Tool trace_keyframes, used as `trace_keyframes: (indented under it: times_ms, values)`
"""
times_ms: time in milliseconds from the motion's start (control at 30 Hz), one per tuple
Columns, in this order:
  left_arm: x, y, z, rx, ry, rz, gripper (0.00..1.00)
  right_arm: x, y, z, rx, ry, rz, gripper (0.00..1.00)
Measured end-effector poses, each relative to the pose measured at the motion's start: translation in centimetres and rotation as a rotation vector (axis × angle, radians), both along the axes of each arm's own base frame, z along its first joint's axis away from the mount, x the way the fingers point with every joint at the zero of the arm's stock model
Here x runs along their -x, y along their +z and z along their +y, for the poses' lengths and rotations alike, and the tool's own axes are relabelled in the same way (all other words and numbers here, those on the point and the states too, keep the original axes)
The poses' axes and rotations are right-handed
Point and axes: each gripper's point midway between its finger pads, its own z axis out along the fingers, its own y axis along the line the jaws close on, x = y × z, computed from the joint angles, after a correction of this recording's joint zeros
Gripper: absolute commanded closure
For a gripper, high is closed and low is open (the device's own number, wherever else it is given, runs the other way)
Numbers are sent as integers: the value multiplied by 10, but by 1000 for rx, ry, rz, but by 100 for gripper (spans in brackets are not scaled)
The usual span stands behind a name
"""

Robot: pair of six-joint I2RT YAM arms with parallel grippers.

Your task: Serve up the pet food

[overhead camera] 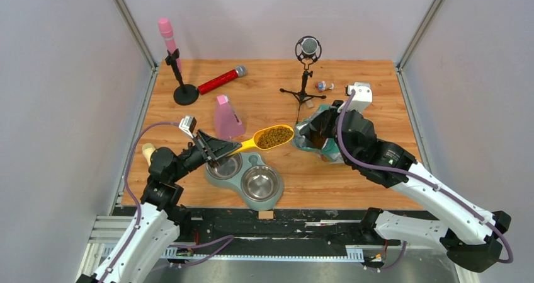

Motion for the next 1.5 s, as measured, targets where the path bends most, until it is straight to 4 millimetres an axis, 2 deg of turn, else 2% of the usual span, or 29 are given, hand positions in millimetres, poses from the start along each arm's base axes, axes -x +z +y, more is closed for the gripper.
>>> trace_keyframes:
  times_ms: [333, 600, 1033, 1267, 1500]
  values:
    - [5, -6, 10, -15, 30, 31, 100, 1, 2, -2, 6, 1, -6, 100]
    - [21, -14, 17, -40, 36, 47, 100, -1, 4, -6, 30, -11, -21, 100]
    - [45, -51, 28, -134, 66, 151, 100, 2, 10, -15, 20, -32, -47, 100]
    - [56, -53, 36, -190, 97, 156, 100, 1, 11, -16, 24, -33, -52, 100]
    - [64, -65, 44, -249, 127, 187, 100, 0, 10, -16, 24, -38, -59, 100]
